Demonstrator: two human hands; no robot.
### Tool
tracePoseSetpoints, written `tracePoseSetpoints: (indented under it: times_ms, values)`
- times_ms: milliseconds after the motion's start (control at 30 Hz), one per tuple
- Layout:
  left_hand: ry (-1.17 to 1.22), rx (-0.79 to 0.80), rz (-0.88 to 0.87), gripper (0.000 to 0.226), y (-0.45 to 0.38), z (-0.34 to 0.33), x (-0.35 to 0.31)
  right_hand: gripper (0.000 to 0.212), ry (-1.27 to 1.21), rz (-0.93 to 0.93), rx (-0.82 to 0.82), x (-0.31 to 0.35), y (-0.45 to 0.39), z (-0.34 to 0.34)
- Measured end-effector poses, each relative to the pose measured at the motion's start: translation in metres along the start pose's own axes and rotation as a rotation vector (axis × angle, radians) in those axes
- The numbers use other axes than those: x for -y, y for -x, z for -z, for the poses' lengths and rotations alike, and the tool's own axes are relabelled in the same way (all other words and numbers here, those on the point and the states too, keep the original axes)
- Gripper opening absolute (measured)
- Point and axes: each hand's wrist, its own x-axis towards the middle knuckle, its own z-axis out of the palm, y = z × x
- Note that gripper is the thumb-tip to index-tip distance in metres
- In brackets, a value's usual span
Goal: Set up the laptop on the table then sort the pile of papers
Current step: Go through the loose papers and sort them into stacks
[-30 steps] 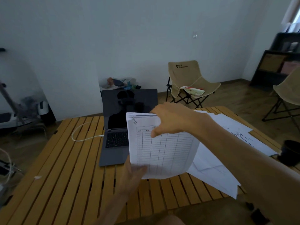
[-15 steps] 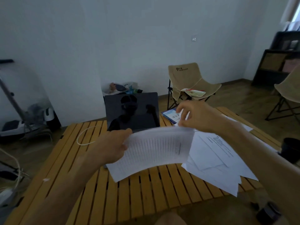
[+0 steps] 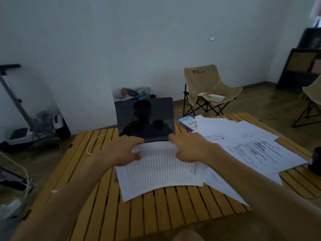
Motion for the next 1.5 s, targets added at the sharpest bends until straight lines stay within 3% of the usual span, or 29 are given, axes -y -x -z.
tracePoseSetpoints:
  times_ms: [100, 233, 333, 433, 533, 633, 767, 867, 1067, 1133, 1200, 1267, 1333, 1433, 1500]
  values:
    - [0.138, -0.06, 0.08, 0.019, 0.012, -0.003, 0.03, 0.04, -0.042, -0.04, 0.006, -0.005, -0.006, -0.005]
    - [0.888, -0.121, 0.198, 0.027, 0.039, -0.044, 0.048, 0.04, -0.06, -0.082, -0.033, -0.006, -0.01, -0.007]
    - [1.175, -0.196, 0.278, 0.034, 0.043, -0.094, 0.035, 0.037, -0.026, -0.108, -0.001, -0.015, -0.008, -0.002]
    - [1.27, -0.329, 0.333, 0.046, 0.038, -0.123, 0.017, 0.039, 0.004, -0.143, 0.0, -0.018, -0.006, -0.004]
    - [1.279, -0.491, 0.379, 0.039, 0.034, -0.126, 0.004, 0.033, 0.001, -0.154, -0.077, -0.009, -0.005, -0.005]
    - [1.251, -0.599, 0.335, 0.032, 0.037, -0.116, -0.001, 0.027, -0.01, -0.138, -0.119, -0.008, -0.001, -0.001]
    - [1.234, -0.582, 0.309, 0.029, 0.049, -0.128, -0.001, 0.028, 0.006, -0.12, -0.053, -0.009, 0.009, -0.004]
    - [1.227, -0.573, 0.3, 0.039, 0.054, -0.143, 0.001, 0.027, 0.009, -0.113, -0.064, -0.007, 0.009, -0.009]
    - [1.239, -0.587, 0.418, 0.041, 0.053, -0.126, -0.007, 0.025, -0.016, -0.094, -0.124, -0.007, 0.011, -0.012]
    - [1.064, -0.753, 0.471, 0.058, 0.051, -0.098, -0.008, 0.024, 0.008, -0.074, -0.145, -0.006, 0.012, -0.007]
    - [0.607, -0.839, 0.341, 0.07, 0.046, -0.06, -0.02, 0.027, 0.044, -0.047, -0.172, -0.004, 0.012, 0.002]
    - [0.123, -0.672, 0.119, 0.067, 0.036, -0.028, -0.048, 0.03, 0.107, -0.025, -0.202, 0.001, 0.014, 0.012]
    - [-0.085, -0.434, 0.024, 0.054, 0.017, -0.01, -0.071, 0.028, 0.177, 0.003, -0.233, 0.005, 0.016, 0.024]
    - [-0.065, -0.299, -0.004, 0.02, -0.003, 0.003, -0.081, 0.024, 0.281, 0.047, -0.28, 0.005, 0.018, 0.039]
    - [0.018, -0.31, -0.023, 0.017, -0.008, 0.004, -0.082, 0.023, 0.327, 0.069, -0.339, 0.001, 0.019, 0.045]
